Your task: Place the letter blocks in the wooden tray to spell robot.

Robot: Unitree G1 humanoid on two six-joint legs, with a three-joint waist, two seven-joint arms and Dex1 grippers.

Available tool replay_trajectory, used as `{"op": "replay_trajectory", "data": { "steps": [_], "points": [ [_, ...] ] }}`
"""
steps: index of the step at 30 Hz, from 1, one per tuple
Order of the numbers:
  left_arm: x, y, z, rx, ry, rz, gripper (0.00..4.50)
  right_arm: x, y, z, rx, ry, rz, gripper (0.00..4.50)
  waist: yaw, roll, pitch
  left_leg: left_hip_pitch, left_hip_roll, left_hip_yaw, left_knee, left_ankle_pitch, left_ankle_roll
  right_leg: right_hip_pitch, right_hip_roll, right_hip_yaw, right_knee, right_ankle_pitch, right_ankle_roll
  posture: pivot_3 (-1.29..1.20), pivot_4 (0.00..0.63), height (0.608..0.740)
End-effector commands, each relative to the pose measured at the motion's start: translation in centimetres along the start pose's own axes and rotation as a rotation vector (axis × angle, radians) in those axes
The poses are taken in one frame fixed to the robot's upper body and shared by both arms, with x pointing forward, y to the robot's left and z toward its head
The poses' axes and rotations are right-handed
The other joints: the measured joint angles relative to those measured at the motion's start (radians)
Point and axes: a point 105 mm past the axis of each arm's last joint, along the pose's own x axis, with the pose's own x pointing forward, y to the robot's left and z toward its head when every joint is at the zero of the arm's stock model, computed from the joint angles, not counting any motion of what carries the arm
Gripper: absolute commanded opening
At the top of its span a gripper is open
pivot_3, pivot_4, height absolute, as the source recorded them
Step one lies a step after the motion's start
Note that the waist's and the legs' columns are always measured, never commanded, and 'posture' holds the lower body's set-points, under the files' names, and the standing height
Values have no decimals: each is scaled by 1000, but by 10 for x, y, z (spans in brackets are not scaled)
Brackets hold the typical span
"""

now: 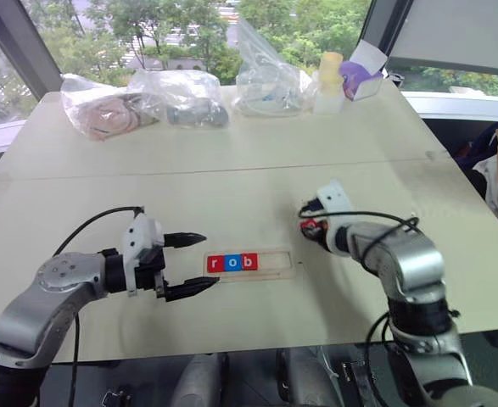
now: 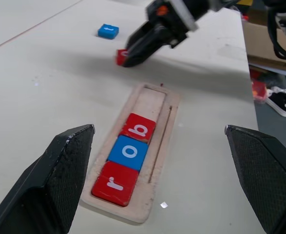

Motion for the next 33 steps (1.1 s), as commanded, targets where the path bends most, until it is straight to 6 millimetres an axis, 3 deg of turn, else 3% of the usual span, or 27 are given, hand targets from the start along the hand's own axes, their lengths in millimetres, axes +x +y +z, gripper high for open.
{"op": "replay_trajectory", "data": {
  "steps": [1, 7, 11, 14, 18, 22, 27, 33],
  "points": [
    [-2, -2, 3, 20, -13, -13, 4500, -19, 11, -28, 1, 36, 51, 1136, -1, 0, -1, 0, 0, 0, 0, 0, 0, 1, 0, 0, 0, -1, -1, 0, 150, 740],
    [0, -2, 2, 19, -15, -29, 4500, -25, 10, -36, 36, 23, 22, 1136, -4, -1, -1, 4, 1, 0, 1, 0, 0, 4, 0, 0, 0, -1, -1, 0, 150, 740],
    [3, 0, 3, 22, -17, -37, 4500, -25, 10, -30, 18, 15, 41, 2990, -3, -1, -1, 6, 1, 0, 1, 0, 0, 6, 0, 0, -1, -1, -1, 0, 150, 740],
    [4, 2, 5, 25, -18, -37, 4500, -35, 7, -16, -135, 22, 96, 4480, -3, 0, 0, 6, 0, 1, 2, 0, 0, 7, 0, 0, -2, -1, -1, 0, 150, 740],
    [5, 4, 6, 30, -19, -39, 4500, -46, -5, 1, -399, -35, 235, 4480, -2, 0, 1, 5, 0, 1, 1, 0, 0, 7, -1, -1, -4, -1, -1, 0, 150, 740],
    [6, 6, 9, 36, -24, -35, 4500, -42, -25, -2, -677, -72, 385, 4480, -5, -1, 1, 5, 1, 3, 0, -1, 1, 7, 0, -2, -4, -2, 1, 0, 150, 740],
    [6, 5, 11, 39, -28, -30, 4500, -27, -41, -13, -802, -65, 528, 4480, -8, -1, 2, 6, 1, 4, 0, -1, 2, 7, 0, 0, -4, -2, 1, 0, 150, 740],
    [5, 3, 12, 37, -29, -14, 4500, -11, -39, -11, -857, -120, 616, 4480, -6, -1, 2, 6, 1, 2, 0, -1, 1, 7, 0, 0, -4, -2, 0, 0, 150, 740]
  ]
}}
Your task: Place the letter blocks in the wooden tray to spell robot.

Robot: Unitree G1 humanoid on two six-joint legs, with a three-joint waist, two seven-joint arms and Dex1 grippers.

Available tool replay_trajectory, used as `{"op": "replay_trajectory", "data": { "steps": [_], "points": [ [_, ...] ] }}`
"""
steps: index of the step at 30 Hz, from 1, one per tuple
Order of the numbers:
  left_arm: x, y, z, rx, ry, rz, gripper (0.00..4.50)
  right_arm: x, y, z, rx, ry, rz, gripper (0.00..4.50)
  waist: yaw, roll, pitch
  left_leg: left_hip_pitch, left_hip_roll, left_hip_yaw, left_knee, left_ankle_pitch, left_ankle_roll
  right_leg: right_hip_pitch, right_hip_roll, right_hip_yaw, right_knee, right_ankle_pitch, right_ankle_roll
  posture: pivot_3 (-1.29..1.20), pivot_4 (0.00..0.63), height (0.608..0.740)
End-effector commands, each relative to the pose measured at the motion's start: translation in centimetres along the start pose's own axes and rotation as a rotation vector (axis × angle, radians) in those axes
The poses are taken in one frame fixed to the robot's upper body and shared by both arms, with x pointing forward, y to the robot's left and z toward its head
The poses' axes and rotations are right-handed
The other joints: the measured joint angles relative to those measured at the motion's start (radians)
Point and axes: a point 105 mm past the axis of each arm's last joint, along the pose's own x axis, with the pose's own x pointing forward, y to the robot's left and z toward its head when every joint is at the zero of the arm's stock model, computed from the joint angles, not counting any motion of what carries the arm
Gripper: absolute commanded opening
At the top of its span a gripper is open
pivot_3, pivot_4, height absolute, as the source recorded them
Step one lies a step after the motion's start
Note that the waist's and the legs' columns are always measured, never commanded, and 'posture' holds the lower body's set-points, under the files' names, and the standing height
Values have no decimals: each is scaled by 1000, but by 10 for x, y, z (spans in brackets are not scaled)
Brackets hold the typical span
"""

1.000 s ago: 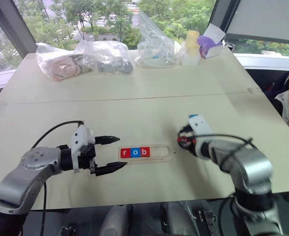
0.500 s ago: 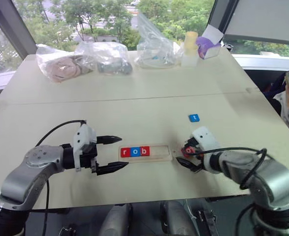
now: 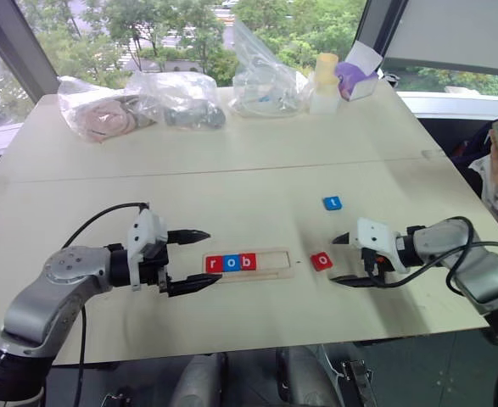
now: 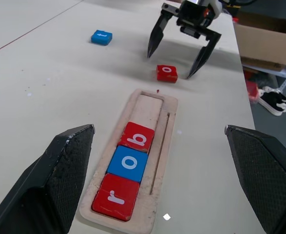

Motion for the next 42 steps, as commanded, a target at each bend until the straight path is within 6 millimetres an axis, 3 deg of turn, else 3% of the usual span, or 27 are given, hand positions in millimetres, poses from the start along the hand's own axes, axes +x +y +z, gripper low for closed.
{"op": "replay_trajectory", "data": {
  "steps": [1, 9, 12, 17, 25, 29, 35, 42],
  "points": [
    [-2, -3, 8, 29, -16, 8, 4500, 4, -6, 6, -70, -42, 7, 4480, 0, 0, 0, 0, 0, 0, 0, 0, 0, 0, 0, 0, 0, 0, 0, 0, 150, 740],
    [-2, -3, 10, 30, -13, 14, 4500, 14, -7, 1, -100, -42, 57, 4480, 2, 0, 0, 3, 0, -1, 0, 0, 0, 3, 0, 0, 0, 0, 0, 0, 150, 740],
    [-2, -2, 10, 30, -14, 18, 4500, 15, -8, 6, -102, -67, 61, 3650, 1, 0, 0, 3, 0, -1, 0, 0, 0, 3, 0, 0, 0, 0, 0, 0, 150, 740],
    [-3, -3, 9, 27, -12, 18, 4500, 18, -4, 17, -124, -105, 72, 1152, 2, 0, 0, 3, 0, -1, 0, 0, 0, 3, 0, 0, 0, 0, -1, 0, 150, 740],
    [-10, -9, 6, 18, 13, -5, 4500, 18, -8, 70, -174, -165, 71, 1144, 2, 1, 1, 2, 0, -1, 0, 0, 0, 2, 0, 0, 0, 0, -1, 0, 150, 740],
    [-10, -11, 4, 17, 13, -7, 4500, 33, 4, 95, -167, -191, 121, 1144, 4, 1, 0, 2, 0, -2, 0, 0, 0, 2, -1, 0, 0, 0, -1, 0, 150, 740],
    [-10, -12, 1, 19, 8, 7, 4500, 63, 12, 95, -152, -141, 121, 1144, 6, 1, 0, 1, 0, -2, 0, 0, -1, 2, -1, 0, 0, 0, -1, 0, 150, 740],
    [-10, -12, 0, 16, 7, 13, 4500, 70, 14, 95, -137, -140, 112, 1144, 4, 1, 0, 1, -1, -2, 0, 0, -1, 1, -1, 0, 0, 0, -1, 0, 150, 740]
  ]
}}
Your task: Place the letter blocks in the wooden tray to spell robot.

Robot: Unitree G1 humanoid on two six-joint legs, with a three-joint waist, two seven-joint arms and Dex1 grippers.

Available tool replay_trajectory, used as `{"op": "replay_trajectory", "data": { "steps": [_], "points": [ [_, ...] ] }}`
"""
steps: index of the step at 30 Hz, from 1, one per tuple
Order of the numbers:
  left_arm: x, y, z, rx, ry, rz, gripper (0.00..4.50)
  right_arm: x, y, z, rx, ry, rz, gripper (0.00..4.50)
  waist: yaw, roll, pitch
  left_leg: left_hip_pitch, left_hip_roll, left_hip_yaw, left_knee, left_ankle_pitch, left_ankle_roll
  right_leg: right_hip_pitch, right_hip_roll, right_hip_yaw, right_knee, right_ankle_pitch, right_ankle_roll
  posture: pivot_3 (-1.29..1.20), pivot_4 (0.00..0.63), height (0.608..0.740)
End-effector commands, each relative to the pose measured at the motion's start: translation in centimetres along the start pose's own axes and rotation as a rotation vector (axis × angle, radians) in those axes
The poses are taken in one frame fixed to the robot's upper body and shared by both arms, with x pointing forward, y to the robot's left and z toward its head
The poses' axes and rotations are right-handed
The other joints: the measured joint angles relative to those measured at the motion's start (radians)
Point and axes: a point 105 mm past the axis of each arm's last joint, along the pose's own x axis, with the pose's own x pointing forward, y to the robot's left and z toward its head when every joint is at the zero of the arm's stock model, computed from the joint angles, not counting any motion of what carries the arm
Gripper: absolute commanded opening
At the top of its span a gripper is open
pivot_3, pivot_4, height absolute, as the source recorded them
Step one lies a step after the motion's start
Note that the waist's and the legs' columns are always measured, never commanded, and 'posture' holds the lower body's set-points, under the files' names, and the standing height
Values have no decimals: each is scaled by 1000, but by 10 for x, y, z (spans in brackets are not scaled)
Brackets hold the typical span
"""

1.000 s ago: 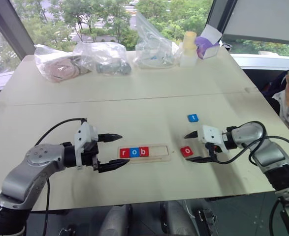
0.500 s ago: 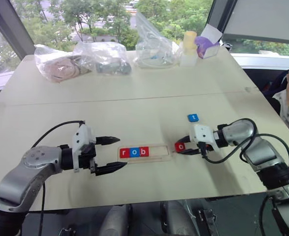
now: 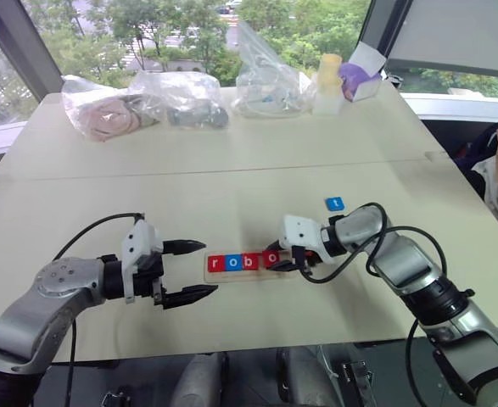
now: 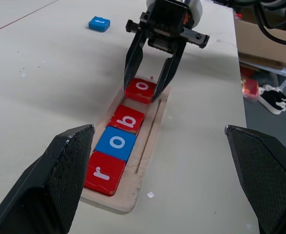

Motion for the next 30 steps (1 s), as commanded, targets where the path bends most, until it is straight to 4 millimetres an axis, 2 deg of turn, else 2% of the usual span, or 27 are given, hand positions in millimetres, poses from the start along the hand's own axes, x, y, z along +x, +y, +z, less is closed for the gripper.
{"op": "replay_trajectory", "data": {
  "steps": [1, 12, 18, 24, 25, 30],
  "points": [
    [-1, -2, 9, 50, -22, 4, 4500, 1, -1, 8, -34, -16, -13, 1144, 0, 0, 0, 0, 0, 0, 0, 0, 0, 0, 0, 0, 0, 0, 0, 0, 150, 740],
    [-4, -2, 0, 49, -22, 11, 4500, 8, 2, 10, -28, -16, 4, 1144, 0, 0, 0, 0, 0, 0, 0, 0, 0, 0, 0, 0, 0, 0, 0, 0, 150, 740],
    [-1, -2, 4, 52, -29, 13, 4500, 9, 3, 10, -28, -13, 5, 1144, 0, 0, 0, 0, 0, 0, 0, 0, 0, 0, 0, 0, 0, 0, 0, 0, 150, 740],
    [2, -1, 9, 54, -34, 12, 4500, 8, -1, 10, -37, -5, -12, 4168, -1, 0, 0, 0, 0, 0, 0, 0, 0, 0, 0, 0, 0, 0, 0, 0, 150, 740],
    [2, -1, 10, 55, -35, 11, 4500, 8, -2, 10, -35, -6, -16, 4476, -1, 0, 0, 0, 0, 0, 0, 0, 0, 0, 0, 0, 0, 0, 0, 0, 150, 740],
    [5, -1, 13, 55, -37, 8, 4500, 6, -4, 14, -27, -22, -30, 4476, -1, 0, 0, 0, 0, 0, 0, 0, 0, 0, 0, 0, 0, 0, 0, 0, 150, 740]
  ]
}}
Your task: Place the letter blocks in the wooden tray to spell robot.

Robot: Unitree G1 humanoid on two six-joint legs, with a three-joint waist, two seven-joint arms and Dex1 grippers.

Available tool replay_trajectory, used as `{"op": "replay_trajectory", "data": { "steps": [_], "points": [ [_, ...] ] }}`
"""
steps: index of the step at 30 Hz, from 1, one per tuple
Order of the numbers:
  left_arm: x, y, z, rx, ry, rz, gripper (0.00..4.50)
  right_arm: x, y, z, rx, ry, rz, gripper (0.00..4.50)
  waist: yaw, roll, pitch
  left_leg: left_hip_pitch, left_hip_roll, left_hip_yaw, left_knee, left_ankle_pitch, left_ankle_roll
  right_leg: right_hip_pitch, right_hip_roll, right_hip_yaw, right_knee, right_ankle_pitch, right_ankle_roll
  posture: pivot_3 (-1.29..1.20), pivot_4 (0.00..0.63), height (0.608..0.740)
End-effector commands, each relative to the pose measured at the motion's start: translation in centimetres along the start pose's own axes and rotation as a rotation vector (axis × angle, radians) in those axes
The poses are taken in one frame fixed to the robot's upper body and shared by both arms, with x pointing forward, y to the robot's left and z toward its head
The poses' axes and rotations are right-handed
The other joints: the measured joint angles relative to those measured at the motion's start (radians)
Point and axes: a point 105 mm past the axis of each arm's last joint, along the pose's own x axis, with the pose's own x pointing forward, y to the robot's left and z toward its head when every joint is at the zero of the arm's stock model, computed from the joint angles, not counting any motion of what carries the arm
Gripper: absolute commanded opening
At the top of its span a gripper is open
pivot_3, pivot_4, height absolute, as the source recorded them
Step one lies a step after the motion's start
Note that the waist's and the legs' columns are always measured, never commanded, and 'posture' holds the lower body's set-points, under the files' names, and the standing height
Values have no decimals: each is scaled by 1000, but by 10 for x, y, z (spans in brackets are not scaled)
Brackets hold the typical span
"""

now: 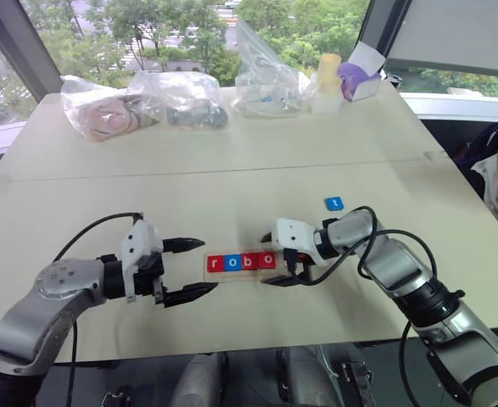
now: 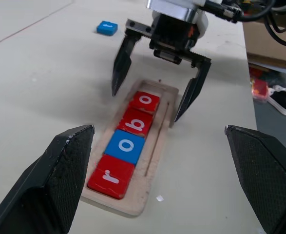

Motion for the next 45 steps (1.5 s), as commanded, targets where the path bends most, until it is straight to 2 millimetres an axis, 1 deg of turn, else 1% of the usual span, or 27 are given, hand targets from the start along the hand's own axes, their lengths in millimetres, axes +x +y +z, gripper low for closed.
{"op": "replay_trajectory", "data": {
  "steps": [1, 2, 3, 6, 8, 10, 11, 12, 13, 14, 16, 19, 23, 29, 30, 32, 33, 36, 37, 39, 40, 42, 45],
  "points": [
    [4, -4, 10, 23, -27, -20, 4500, -7, -8, 16, -32, -44, -38, 4476, 0, 0, 0, 0, 0, 0, 0, 0, 0, 0, 0, 0, 0, 0, 0, 0, 150, 740],
    [4, -4, 11, 23, -27, -20, 4500, -8, -9, 17, -32, -47, -45, 4476, 0, 0, 0, 0, 0, 0, 0, 0, 0, 0, 0, 0, 0, 0, 0, 0, 150, 740],
    [4, -4, 11, 24, -28, -20, 4500, -14, -16, 22, -15, -74, -83, 4476, 0, 0, 0, 0, 0, 0, 0, 0, 0, 0, 0, 0, 0, 0, 0, 0, 150, 740],
    [5, -4, 13, 25, -30, -21, 4500, -38, -49, 32, 82, -153, -280, 4476, -1, 0, 0, 0, 0, 0, 0, 0, 0, 0, 0, 0, 0, 0, 0, 0, 150, 740],
    [6, -4, 14, 25, -30, -21, 4500, -54, -75, 27, 181, -164, -456, 4476, 0, 0, 0, 0, 0, 0, 0, 0, 0, 0, 0, 0, 1, 0, 0, 0, 150, 740],
    [6, -4, 14, 25, -31, -22, 4500, -68, -93, 16, 273, -141, -600, 4476, 0, 0, 0, 0, 0, 0, 0, 0, 0, 0, 0, 0, 1, 0, 0, 0, 150, 740],
    [7, -5, 14, 24, -33, -24, 4500, -76, -102, 6, 329, -113, -684, 4476, 2, 0, 0, 0, 0, 0, 0, 0, 0, -1, 0, 0, 1, 0, 0, 0, 150, 740],
    [7, -5, 15, 23, -35, -29, 4500, -87, -111, -9, 417, -70, -792, 4476, 4, 0, 0, 0, 0, 0, -1, 0, 0, -1, 0, 0, 0, 0, 0, 0, 150, 740],
    [8, -6, 15, 22, -37, -34, 4500, -95, -116, -23, 504, -28, -879, 4476, 4, 0, 0, 0, 0, 0, -1, 0, 0, -1, 0, 0, 0, 0, 0, 0, 150, 740],
    [8, -6, 16, 20, -39, -39, 4500, -100, -116, -36, 556, 10, -941, 4476, 4, 0, 0, -1, 0, 0, -1, 0, 0, -1, 0, 0, 0, 0, -1, 0, 150, 740],
    [9, -6, 16, 18, -42, -47, 4500, -102, -112, -54, 626, 65, -1006, 4476, 2, 0, 0, -4, -1, 0, -1, 1, -1, -5, -1, 1, 1, 0, -1, 0, 150, 740],
    [10, -6, 16, 17, -44, -53, 4500, -100, -104, -70, 698, 110, -1044, 4476, -1, 0, 0, -8, -1, 0, -1, 1, -1, -9, -1, 1, 2, 1, 0, 0, 150, 740],
    [10, -5, 16, 20, -44, -57, 4500, -95, -95, -79, 774, 128, -1054, 4476, -5, 1, -1, -7, -1, 2, -1, 1, -1, -10, 0, 3, 4, 1, 1, 0, 150, 740],
    [11, -3, 16, 24, -44, -56, 4500, -82, -90, -82, 877, 119, -1014, 4476, -3, 1, -1, -7, -1, 1, 1, 1, -1, -9, 1, 2, 4, 1, 1, 0, 150, 740],
    [12, -2, 16, 25, -45, -55, 4500, -80, -89, -83, 910, 112, -1008, 4240, -4, 1, -1, -6, -1, 1, 1, 1, -1, -8, 1, 2, 4, 1, 1, 0, 150, 740],
    [12, -2, 17, 25, -45, -53, 4500, -79, -89, -83, 946, 99, -999, 3580, -4, 1, -1, -6, -1, 1, 0, 1, -1, -8, 1, 2, 5, 1, 1, 0, 150, 740],
    [12, -1, 17, 25, -45, -52, 4500, -78, -88, -83, 957, 97, -996, 3137, -5, 1, -1, -6, -1, 1, 0, 1, -1, -8, 1, 2, 5, 2, 1, 0, 150, 740],
    [12, -1, 16, 25, -46, -48, 4500, -77, -84, -83, 1002, 91, -981, 1567, -3, 1, -1, -6, -1, 1, 0, 1, -1, -8, 1, 2, 5, 2, 2, 0, 150, 740],
    [12, -1, 16, 25, -47, -47, 4500, -76, -81, -84, 1015, 96, -978, 1175, -1, 1, -1, -6, -1, 1, 1, 1, -1, -8, 1, 2, 5, 2, 2, 0, 150, 740],
    [12, -2, 15, 24, -48, -46, 4500, -77, -76, -85, 1037, 105, -977, 1169, 1, 1, -1, -6, -1, 1, 1, 1, -1, -7, 1, 2, 4, 2, 1, 0, 150, 740],
    [13, -2, 15, 24, -49, -46, 4500, -78, -69, -87, 1055, 119, -979, 1169, 0, 1, -1, -6, -1, 1, 1, 1, -1, -7, 1, 2, 4, 1, 1, 0, 150, 740],
    [13, -2, 14, 21, -52, -44, 4500, -79, -52, -87, 1072, 155, -974, 1169, 2, 1, -1, -6, -1, 0, 0, 1, -1, -7, 1, 2, 4, 1, 1, 0, 150, 740],
    [13, -2, 12, 19, -51, -46, 4500, -74, -12, -84, 1093, 207, -917, 1169, 3, 0, -2, -6, -1, -1, -1, 1, -1, -7, 1, 1, 4, 1, 2, 0, 150, 740]
  ]
}}
